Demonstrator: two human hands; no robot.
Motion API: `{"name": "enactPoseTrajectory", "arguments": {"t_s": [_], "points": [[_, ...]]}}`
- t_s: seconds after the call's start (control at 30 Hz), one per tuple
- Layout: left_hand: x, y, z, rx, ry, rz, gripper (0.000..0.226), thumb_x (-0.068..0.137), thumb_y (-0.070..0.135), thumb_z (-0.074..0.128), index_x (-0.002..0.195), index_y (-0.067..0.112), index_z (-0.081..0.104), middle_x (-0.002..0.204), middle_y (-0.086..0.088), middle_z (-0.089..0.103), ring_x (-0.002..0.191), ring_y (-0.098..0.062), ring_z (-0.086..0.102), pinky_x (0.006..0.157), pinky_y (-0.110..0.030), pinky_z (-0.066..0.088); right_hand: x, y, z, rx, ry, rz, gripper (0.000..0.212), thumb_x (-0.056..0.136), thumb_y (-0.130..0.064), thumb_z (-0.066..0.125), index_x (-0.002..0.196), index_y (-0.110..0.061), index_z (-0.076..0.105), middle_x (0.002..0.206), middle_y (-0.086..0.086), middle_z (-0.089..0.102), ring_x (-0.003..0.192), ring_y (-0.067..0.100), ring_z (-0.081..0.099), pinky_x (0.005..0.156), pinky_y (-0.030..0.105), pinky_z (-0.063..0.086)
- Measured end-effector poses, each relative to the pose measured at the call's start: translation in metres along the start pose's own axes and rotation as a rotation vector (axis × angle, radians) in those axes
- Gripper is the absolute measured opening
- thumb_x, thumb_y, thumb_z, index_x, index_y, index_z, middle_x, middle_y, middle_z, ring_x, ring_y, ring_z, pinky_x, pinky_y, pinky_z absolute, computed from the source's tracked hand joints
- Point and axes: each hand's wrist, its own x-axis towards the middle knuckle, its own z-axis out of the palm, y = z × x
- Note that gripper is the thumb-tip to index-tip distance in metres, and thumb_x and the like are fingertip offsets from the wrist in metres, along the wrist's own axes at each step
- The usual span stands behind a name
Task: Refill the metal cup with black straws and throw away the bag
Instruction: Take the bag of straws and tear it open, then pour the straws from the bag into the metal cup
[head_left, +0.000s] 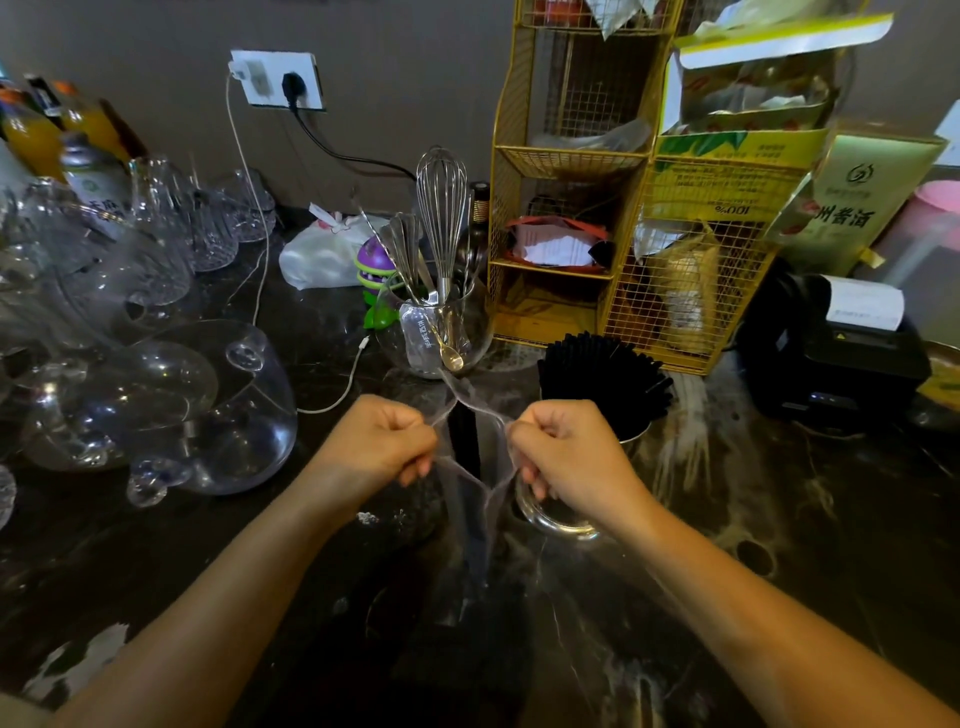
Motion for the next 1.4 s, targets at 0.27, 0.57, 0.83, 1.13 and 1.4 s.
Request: {"name": "enactPoseTrajectory", "arguments": {"t_s": [0.27, 0.57, 0.83, 1.13, 1.4], "points": [[0.005, 0.000, -0.027, 0.245, 0.164, 0.043, 0.045, 0.074, -0.006, 0.054, 0.035, 0.013, 0.043, 0.027, 0.003, 0.052, 0.026, -0.004, 0.045, 0.036, -0.007, 0.036, -0.003, 0.003, -0.023, -0.291, -0.065, 0.092, 0.030, 0.080, -0.009, 0.054, 0.053, 0.003, 0.057, 0.040, 0.004, 0.051, 0.025, 0.003, 0.043, 0.035, 0.008, 0.034], [0.014, 0.015, -0.031, 0.250, 0.202, 0.108, 0.040, 0.073, -0.007, 0.053, 0.041, 0.014, 0.041, 0.030, 0.002, 0.054, 0.029, -0.006, 0.046, 0.035, -0.010, 0.038, -0.004, -0.001, -0.024, -0.260, -0.104, 0.188, 0.037, 0.082, -0.011, 0.049, 0.045, -0.012, 0.046, 0.037, 0.001, 0.047, 0.025, 0.005, 0.040, 0.033, 0.010, 0.033], [0.028, 0.080, -0.033, 0.667, 0.020, 0.481, 0.016, 0.073, 0.007, 0.056, 0.079, 0.022, 0.056, 0.048, 0.007, 0.053, 0.048, -0.005, 0.050, 0.050, -0.012, 0.034, 0.007, -0.018, -0.051, 0.638, -0.402, 0.442, 0.066, 0.065, -0.040, 0.053, 0.126, -0.018, 0.041, 0.110, 0.019, 0.060, 0.079, 0.034, 0.069, 0.052, 0.035, 0.057], [0.028, 0.145, -0.003, 1.009, -0.010, 1.152, 0.030, 0.076, 0.023, 0.041, 0.086, 0.015, 0.069, 0.077, -0.007, 0.074, 0.066, -0.025, 0.068, 0.055, -0.037, 0.057, 0.031, -0.038, -0.057, 1.075, -0.415, 0.368, 0.050, 0.082, -0.048, 0.045, 0.099, -0.008, 0.069, 0.095, 0.013, 0.069, 0.090, 0.025, 0.062, 0.086, 0.041, 0.050], [0.040, 0.153, 0.009, 0.671, -0.229, 1.050, 0.027, 0.073, 0.029, 0.056, 0.096, 0.020, 0.066, 0.093, 0.004, 0.071, 0.087, -0.003, 0.061, 0.076, -0.023, 0.051, 0.037, -0.031, -0.077, 1.003, -0.280, 0.204, 0.035, 0.064, -0.005, 0.063, 0.099, -0.009, 0.067, 0.094, 0.011, 0.073, 0.087, 0.021, 0.069, 0.075, 0.038, 0.057]]}}
